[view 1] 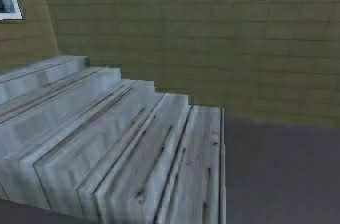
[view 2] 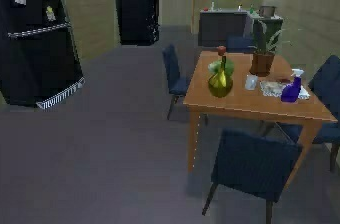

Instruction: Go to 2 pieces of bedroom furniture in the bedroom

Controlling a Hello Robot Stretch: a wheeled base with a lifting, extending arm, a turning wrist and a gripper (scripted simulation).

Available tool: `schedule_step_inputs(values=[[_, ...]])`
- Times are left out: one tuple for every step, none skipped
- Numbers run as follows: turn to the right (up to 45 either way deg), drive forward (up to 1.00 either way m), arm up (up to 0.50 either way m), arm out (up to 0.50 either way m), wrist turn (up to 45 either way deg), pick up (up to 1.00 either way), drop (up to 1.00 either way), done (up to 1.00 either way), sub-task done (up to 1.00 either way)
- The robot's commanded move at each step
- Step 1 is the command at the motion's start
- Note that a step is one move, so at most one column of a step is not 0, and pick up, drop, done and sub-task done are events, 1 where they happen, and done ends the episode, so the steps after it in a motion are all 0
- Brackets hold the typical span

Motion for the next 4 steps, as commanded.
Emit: schedule_step_inputs(values=[[-45.0, 0.00, 0.00, 0.00, 0.0, 0.00, 0.00, 0.00, 0.00], [-3.0, 0.00, 0.00, 0.00, 0.0, 0.00, 0.00, 0.00, 0.00], [0.0, 0.65, 0.00, 0.00, 0.0, 0.00, 0.00, 0.00, 0.00], [-45.0, 0.00, 0.00, 0.00, 0.0, 0.00, 0.00, 0.00, 0.00]])
